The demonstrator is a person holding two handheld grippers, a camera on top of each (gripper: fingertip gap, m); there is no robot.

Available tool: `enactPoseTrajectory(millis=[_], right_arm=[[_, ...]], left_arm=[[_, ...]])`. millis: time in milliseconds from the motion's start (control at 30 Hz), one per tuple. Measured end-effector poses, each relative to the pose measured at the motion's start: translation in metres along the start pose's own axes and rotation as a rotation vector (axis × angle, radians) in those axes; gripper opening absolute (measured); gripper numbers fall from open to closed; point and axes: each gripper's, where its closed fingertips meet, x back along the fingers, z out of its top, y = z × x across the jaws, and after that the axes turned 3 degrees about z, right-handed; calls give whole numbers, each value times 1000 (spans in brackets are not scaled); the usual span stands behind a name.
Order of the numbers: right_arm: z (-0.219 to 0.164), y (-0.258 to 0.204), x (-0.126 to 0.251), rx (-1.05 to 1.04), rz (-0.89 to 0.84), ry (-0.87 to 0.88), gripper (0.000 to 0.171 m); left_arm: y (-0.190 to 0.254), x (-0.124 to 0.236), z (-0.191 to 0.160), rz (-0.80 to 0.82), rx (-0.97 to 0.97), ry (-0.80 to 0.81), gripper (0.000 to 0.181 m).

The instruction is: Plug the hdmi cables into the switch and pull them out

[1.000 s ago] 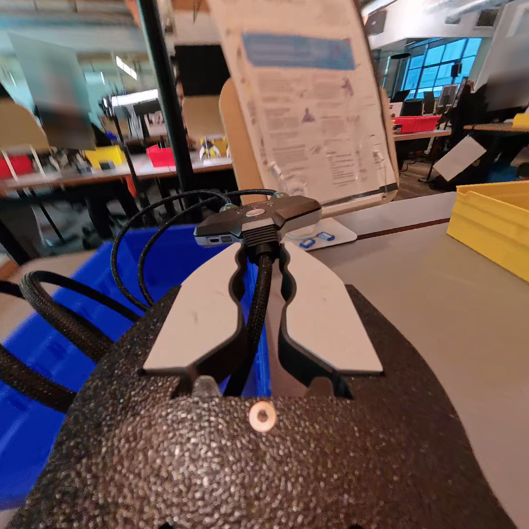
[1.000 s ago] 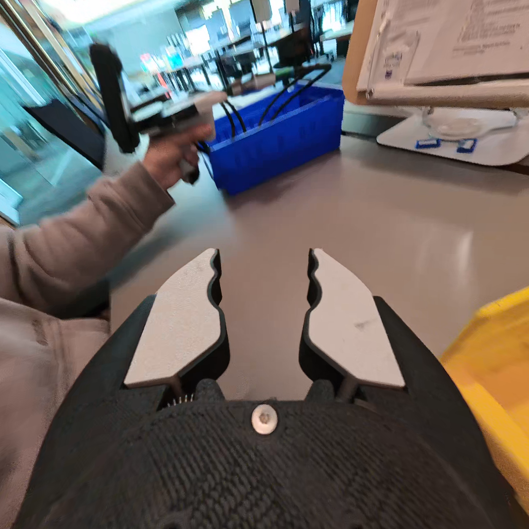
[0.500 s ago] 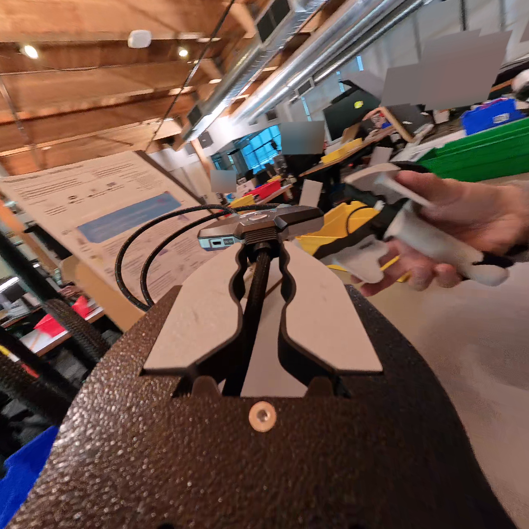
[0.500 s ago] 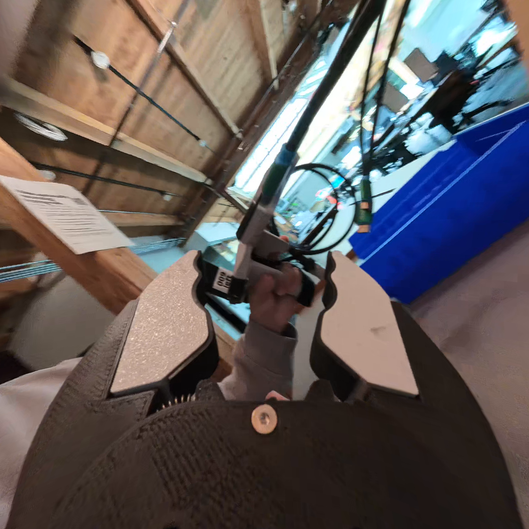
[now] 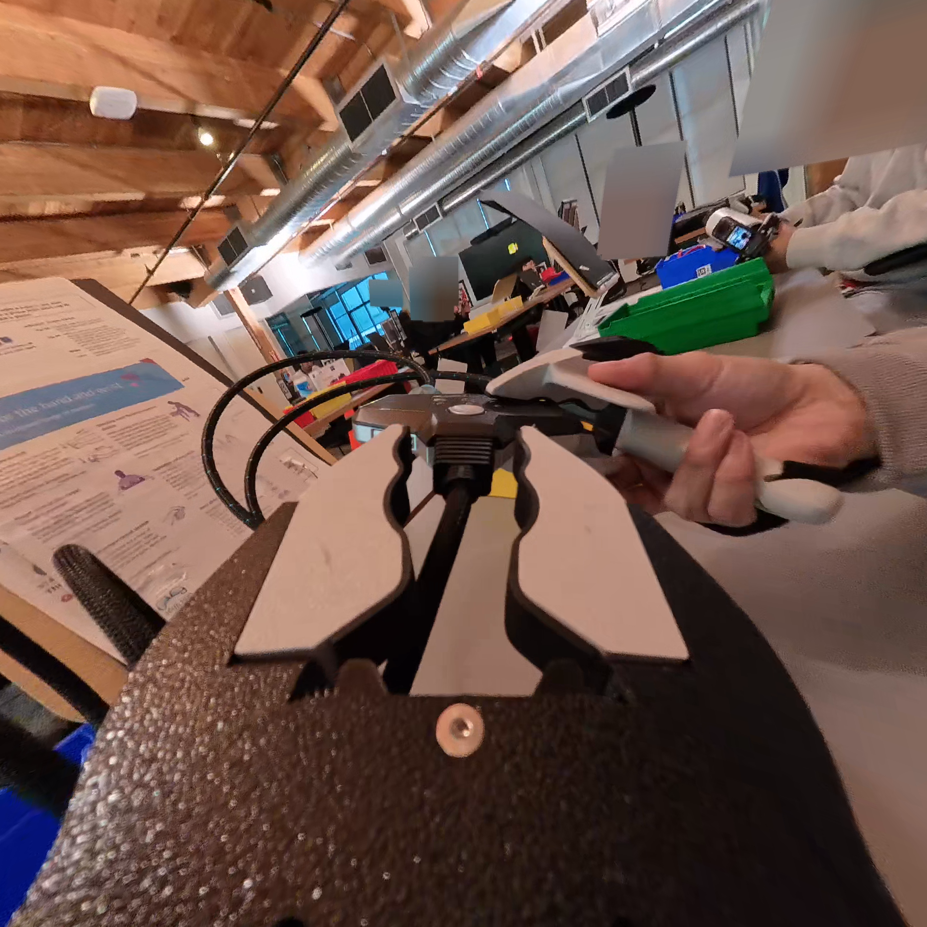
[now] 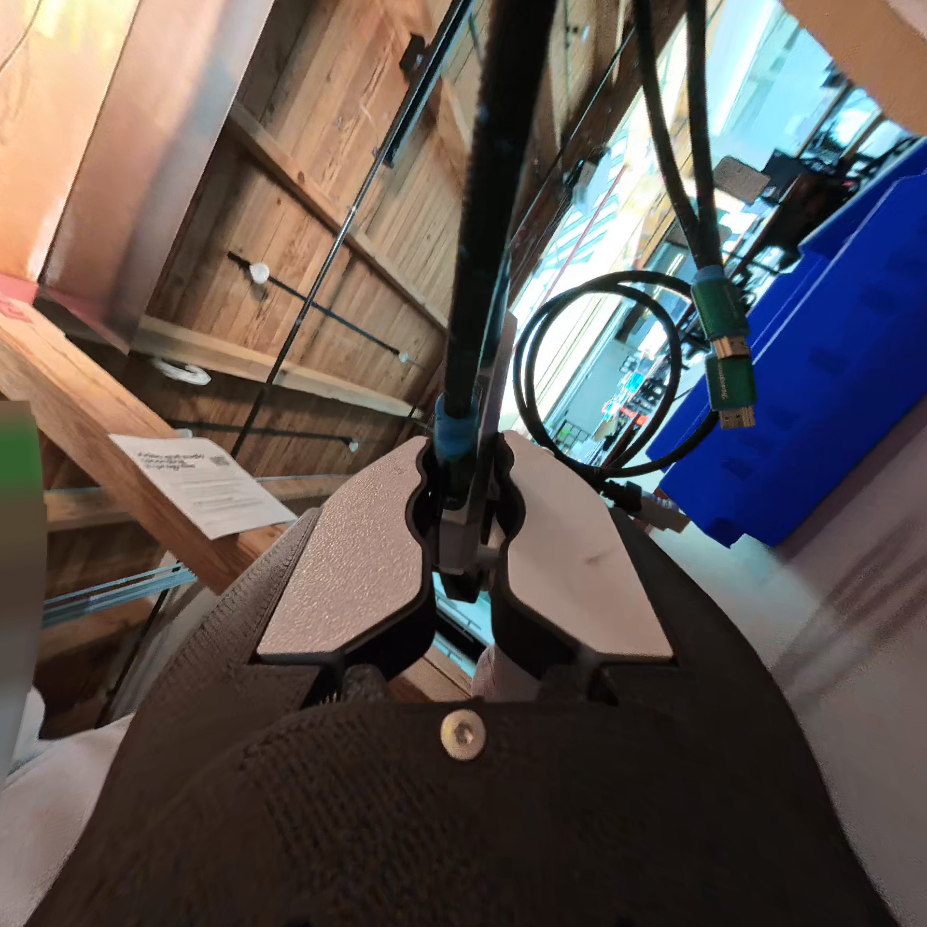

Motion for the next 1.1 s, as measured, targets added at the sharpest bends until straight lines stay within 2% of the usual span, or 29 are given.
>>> enactPoseTrajectory(millis=[133, 300, 433, 600, 1100], right_arm=[[-2, 6, 6, -83, -46, 138, 22], [-6, 2, 11, -138, -83, 190, 21], [-7, -5, 11, -159, -60, 224, 22], [-8, -4, 14, -137, -79, 220, 22], [-10, -4, 19, -265, -76, 262, 22]], left_arm=[[2, -4, -12, 16, -5, -42, 40], [9, 2, -10, -67, 67, -6, 29], [11, 1, -5, -96, 110, 33, 29], [14, 0, -6, -115, 164, 38, 29], [19, 1, -5, -106, 97, 38, 28]])
